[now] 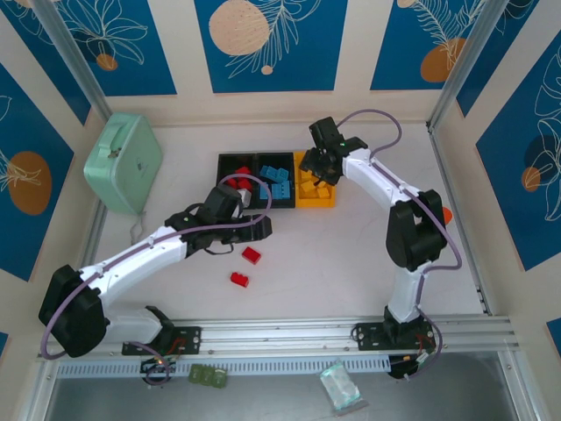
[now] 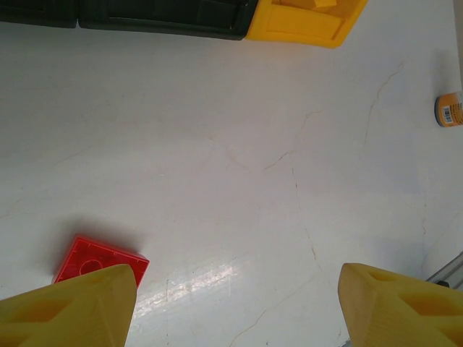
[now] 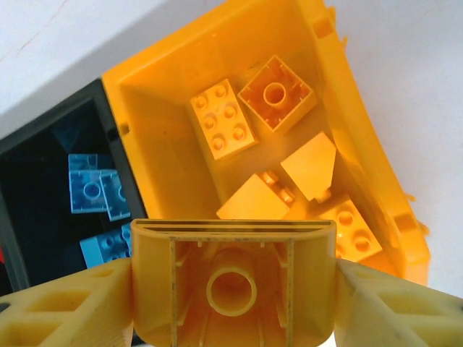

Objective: Sort the legos into containers by color
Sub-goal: Place the lego in the container, then pick up the lego from the center of the table.

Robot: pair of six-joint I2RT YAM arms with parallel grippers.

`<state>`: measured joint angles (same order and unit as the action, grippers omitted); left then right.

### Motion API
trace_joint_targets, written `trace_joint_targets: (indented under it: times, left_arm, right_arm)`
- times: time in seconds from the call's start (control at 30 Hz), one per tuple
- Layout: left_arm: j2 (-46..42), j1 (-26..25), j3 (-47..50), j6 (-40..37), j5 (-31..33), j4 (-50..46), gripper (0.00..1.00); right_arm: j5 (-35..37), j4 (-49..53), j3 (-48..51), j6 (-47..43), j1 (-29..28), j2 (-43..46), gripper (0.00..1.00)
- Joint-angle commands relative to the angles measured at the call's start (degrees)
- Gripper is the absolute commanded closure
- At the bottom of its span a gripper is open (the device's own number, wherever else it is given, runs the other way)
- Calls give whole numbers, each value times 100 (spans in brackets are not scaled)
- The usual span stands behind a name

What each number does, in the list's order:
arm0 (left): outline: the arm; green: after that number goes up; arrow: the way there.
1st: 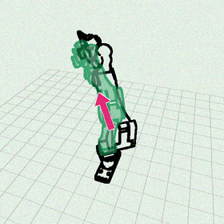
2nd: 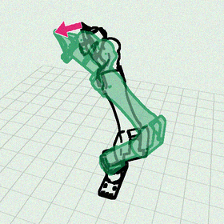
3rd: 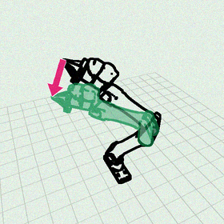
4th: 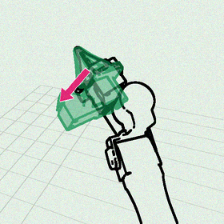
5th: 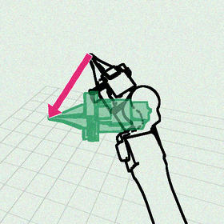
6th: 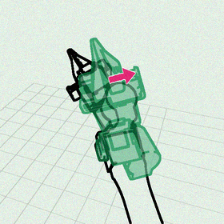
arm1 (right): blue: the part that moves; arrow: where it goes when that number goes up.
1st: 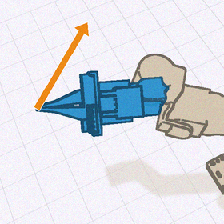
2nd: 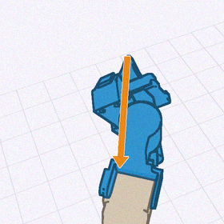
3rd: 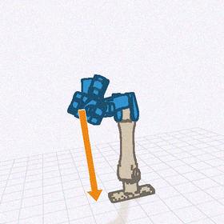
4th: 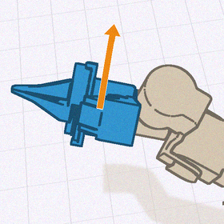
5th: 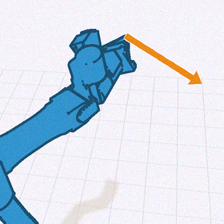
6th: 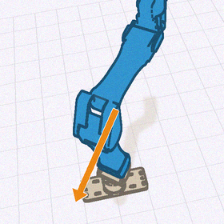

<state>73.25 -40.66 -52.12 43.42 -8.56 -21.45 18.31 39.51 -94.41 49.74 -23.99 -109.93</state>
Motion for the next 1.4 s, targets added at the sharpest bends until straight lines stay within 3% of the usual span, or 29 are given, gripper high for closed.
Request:
trace_joint_targets:
  times: [0.0,0.23,0.47,0.83,1.03,1.37]
  left_arm:
    - [-101,-62,15,-97,2,-17,27]
    - [-237,-59,182,-97,68,-59,27]
    - [-299,-56,297,-88,108,-97,27]
    - [-264,-63,321,-44,65,-71,27]
    - [-458,-56,376,-35,193,-170,27]
    - [-742,-63,624,-90,420,-587,27]
  right_arm:
    - [-298,349,-514,446,60,-366,36]
    - [-425,654,-1222,812,122,-1137,35]
    - [-499,572,-1290,1036,161,-1377,34]
    - [-477,620,-1371,1065,131,-1370,21]
    - [-442,345,-972,972,34,-843,21]
    - [-504,-362,837,632,-266,977,22]
